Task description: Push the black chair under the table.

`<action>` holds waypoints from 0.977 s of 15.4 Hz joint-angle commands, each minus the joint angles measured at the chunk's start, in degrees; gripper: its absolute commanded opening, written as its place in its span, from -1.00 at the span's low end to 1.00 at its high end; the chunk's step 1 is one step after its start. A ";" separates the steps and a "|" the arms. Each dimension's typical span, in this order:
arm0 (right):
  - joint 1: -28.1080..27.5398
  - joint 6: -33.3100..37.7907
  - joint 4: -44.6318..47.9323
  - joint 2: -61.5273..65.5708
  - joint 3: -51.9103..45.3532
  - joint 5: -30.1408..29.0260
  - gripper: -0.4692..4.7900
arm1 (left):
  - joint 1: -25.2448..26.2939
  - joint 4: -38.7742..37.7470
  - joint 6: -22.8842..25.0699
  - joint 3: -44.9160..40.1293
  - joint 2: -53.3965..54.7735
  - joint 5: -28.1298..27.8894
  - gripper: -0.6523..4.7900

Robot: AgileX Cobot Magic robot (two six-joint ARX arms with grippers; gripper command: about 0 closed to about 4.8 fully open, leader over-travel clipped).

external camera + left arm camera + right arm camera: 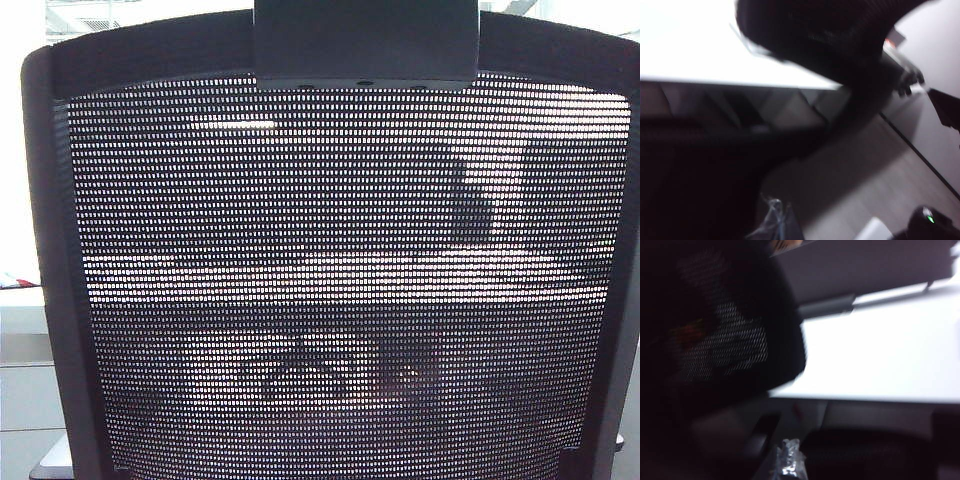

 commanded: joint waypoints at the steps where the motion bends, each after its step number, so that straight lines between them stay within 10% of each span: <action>1: 3.45 -5.25 -11.28 -1.31 -0.13 2.49 -0.84 | -0.11 -7.02 5.51 -0.85 0.17 -1.11 -0.78; 15: 5.46 -5.40 0.33 10.21 -7.45 3.87 -0.84 | -0.81 19.15 3.32 -9.31 20.68 -1.14 -0.78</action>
